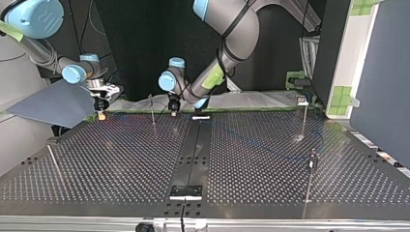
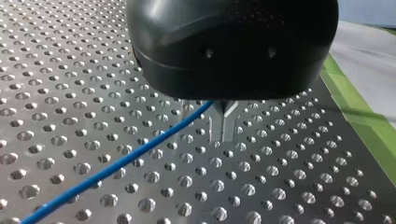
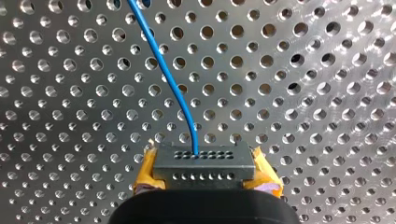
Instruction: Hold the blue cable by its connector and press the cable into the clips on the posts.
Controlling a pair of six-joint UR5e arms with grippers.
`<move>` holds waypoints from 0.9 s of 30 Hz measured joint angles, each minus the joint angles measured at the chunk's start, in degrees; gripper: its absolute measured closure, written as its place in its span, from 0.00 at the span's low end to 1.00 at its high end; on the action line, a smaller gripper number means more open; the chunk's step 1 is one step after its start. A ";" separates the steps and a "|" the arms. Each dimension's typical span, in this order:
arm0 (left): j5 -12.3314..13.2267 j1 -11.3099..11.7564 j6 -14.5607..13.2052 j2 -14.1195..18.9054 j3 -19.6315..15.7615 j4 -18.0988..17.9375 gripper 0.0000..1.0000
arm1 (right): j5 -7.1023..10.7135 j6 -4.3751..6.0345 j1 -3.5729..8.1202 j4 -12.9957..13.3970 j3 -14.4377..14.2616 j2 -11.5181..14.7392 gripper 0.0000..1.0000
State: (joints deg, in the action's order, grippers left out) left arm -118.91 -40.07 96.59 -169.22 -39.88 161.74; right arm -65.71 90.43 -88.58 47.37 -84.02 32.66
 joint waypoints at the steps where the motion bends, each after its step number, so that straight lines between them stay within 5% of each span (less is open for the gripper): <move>1: -0.18 0.00 0.02 0.00 0.04 0.01 1.00 | 0.01 0.01 0.00 0.02 0.00 -0.03 1.00; 10: 0.93 -0.57 1.01 0.01 0.86 -0.02 1.00 | 0.34 0.03 0.09 0.10 0.03 -0.28 1.00; 12: 2.01 -0.89 0.79 0.00 0.59 -0.27 0.72 | 0.36 0.03 0.07 0.09 0.03 -0.42 1.00; 13: 2.52 -0.99 0.54 0.00 0.49 -0.33 0.72 | 0.37 0.03 0.05 0.09 0.05 -0.51 1.00; 14: 3.23 -1.07 0.11 0.02 0.38 -0.30 0.36 | 0.43 0.03 0.02 0.08 0.08 -0.63 1.00; 15: 3.74 -1.12 -0.22 0.04 0.33 -0.24 0.11 | 0.49 0.03 -0.01 0.07 0.09 -0.71 1.00; 16: 4.23 -1.16 -0.58 0.05 0.29 -0.08 0.11 | 0.56 0.03 -0.02 0.06 0.09 -0.79 1.00; 17: 4.84 -1.20 -1.07 0.06 0.24 0.24 0.00 | 0.65 0.03 -0.03 0.05 0.08 -0.86 1.00; 27: 2.68 -1.64 -6.10 1.86 -2.68 3.81 0.00 | 0.91 0.03 -0.07 -0.22 0.08 -1.08 1.00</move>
State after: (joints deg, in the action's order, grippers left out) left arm -116.23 -41.71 90.49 -167.35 -42.56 165.55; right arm -64.81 90.46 -88.65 47.15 -83.94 31.58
